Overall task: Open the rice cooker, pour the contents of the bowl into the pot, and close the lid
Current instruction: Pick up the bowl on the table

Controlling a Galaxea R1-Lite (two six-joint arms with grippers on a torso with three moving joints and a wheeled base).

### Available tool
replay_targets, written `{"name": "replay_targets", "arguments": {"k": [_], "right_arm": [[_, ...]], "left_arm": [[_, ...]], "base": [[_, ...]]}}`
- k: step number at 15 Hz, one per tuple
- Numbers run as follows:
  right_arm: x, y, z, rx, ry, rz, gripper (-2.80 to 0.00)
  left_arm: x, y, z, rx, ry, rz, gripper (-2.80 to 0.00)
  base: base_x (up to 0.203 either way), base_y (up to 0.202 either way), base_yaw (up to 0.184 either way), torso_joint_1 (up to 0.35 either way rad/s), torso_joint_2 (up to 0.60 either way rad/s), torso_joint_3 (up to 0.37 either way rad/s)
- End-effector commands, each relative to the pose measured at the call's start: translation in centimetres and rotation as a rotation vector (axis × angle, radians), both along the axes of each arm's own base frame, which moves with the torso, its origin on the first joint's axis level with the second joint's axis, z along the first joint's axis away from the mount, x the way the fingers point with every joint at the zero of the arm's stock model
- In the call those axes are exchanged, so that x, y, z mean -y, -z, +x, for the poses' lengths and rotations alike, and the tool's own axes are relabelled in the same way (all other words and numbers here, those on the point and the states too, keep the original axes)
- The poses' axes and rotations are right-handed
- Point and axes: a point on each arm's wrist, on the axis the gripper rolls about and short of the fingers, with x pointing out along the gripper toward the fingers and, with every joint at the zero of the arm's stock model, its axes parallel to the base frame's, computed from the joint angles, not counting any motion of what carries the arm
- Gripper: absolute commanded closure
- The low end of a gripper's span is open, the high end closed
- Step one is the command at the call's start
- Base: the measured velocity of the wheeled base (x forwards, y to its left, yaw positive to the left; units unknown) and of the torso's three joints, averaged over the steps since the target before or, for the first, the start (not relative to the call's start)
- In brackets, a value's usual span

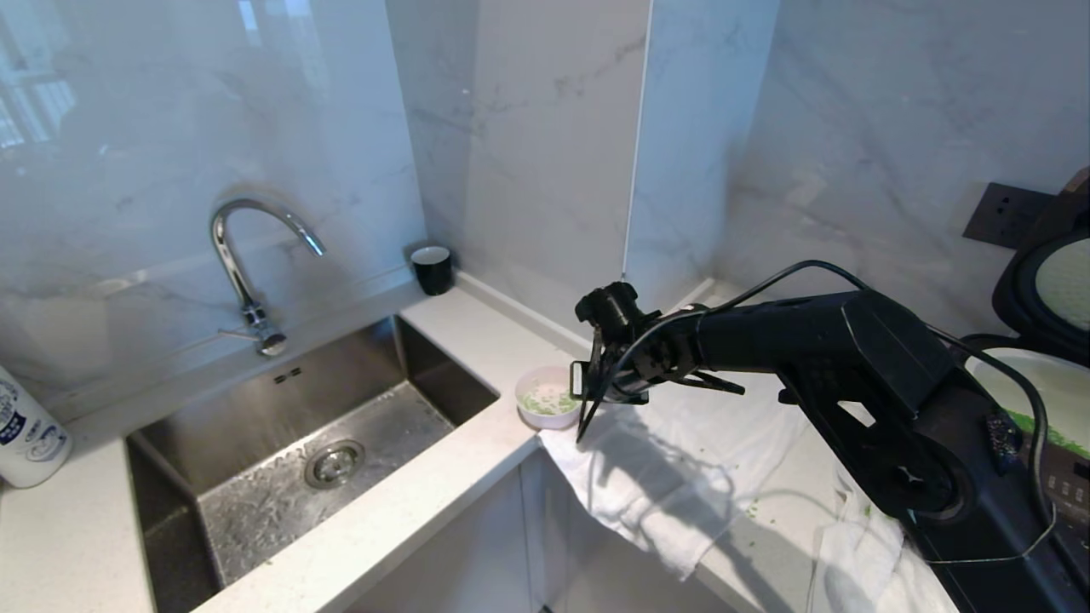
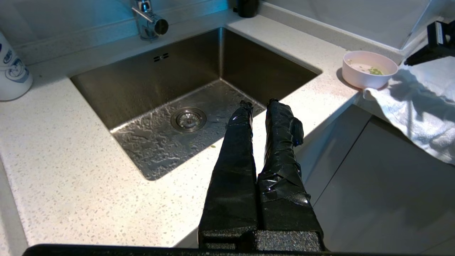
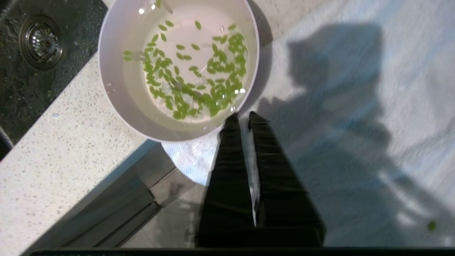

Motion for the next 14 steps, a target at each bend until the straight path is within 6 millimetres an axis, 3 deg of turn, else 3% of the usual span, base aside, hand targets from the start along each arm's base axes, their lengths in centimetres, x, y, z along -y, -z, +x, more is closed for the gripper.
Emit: {"name": "replay_targets", "arguments": {"k": [1, 4, 14], "right_arm": [[0.5, 0.5, 0.7, 0.011, 0.016, 0.010, -2.80], [0.5, 2.0, 1.3, 0.026, 0.024, 0.017, -2.80], [0.0, 3.6, 1.7, 0.063, -0.042, -0.027, -2.80]], "left_arm": [[0.0, 0.0, 0.0, 0.000, -0.001, 0.000, 0.00], [0.0, 0.0, 0.0, 0.000, -0.002, -0.002, 0.00], [0.0, 0.0, 0.0, 0.000, -0.002, -0.004, 0.00]], "base": [[0.000, 0.000, 0.000, 0.000, 0.00, 0.000], [0.000, 0.000, 0.000, 0.000, 0.00, 0.000], [0.000, 0.000, 0.000, 0.000, 0.00, 0.000]]}}
